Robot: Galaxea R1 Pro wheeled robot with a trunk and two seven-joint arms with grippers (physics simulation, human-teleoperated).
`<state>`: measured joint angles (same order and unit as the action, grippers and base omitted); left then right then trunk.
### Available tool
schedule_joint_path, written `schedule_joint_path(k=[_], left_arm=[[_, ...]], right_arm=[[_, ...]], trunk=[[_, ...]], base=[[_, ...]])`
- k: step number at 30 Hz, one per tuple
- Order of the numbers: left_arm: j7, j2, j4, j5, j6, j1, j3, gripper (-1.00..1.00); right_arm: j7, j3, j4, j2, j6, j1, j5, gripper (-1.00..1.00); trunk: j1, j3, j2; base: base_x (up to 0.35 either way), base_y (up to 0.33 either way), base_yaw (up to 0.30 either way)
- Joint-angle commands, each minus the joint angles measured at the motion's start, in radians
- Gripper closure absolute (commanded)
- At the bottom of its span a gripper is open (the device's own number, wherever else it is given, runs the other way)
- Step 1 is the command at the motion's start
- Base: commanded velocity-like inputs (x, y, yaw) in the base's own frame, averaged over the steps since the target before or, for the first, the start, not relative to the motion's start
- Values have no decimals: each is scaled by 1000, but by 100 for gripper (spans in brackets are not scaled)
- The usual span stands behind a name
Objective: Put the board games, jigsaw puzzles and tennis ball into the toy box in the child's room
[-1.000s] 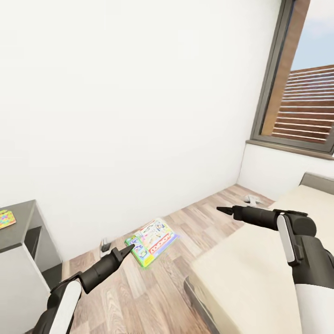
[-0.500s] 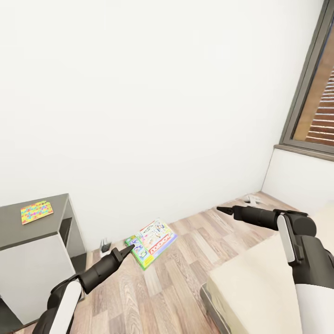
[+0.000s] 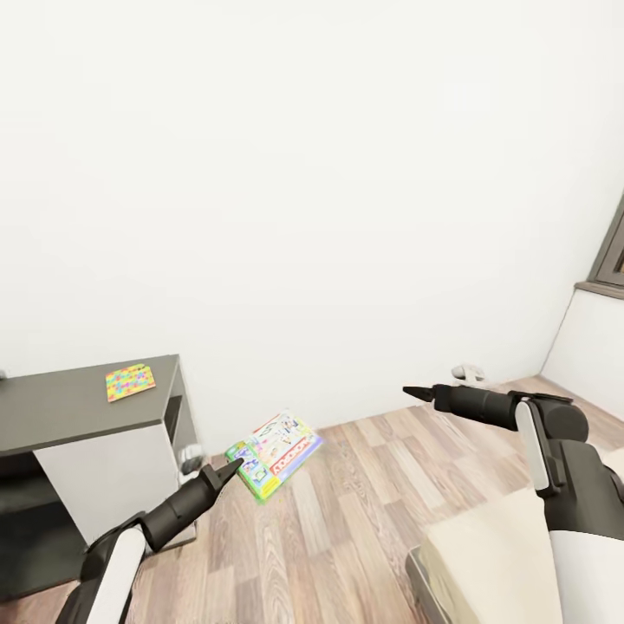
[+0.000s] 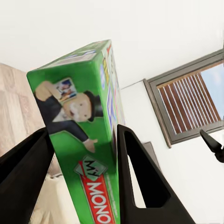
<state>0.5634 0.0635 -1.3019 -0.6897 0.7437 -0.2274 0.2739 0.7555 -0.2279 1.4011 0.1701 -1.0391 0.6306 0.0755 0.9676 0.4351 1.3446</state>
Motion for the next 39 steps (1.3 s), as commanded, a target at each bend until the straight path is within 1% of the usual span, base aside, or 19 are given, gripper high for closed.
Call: schedule_joint_path(k=[1, 12, 22, 39], left_arm=[[3, 1, 1, -6, 8, -1, 5, 100], [1, 3, 18, -5, 7, -2, 33, 100], [2, 5, 22, -5, 7, -6, 28, 100], [2, 6, 23, -3, 6, -9, 27, 100]], right_arm=[[-2, -1, 1, 0, -8, 0, 7, -100], [-6, -1, 0, -3, -8, 0, 6, -100], [-24, 0, -7, -4, -8, 1, -9, -100], [-30, 0, -8, -4, -8, 1, -11, -100]], trunk=[[-4, -2, -7], [-46, -37, -84], [-84, -68, -154], [-150, -121, -273]], base=[[0, 0, 300], [0, 0, 300], [0, 0, 300], [0, 0, 300]])
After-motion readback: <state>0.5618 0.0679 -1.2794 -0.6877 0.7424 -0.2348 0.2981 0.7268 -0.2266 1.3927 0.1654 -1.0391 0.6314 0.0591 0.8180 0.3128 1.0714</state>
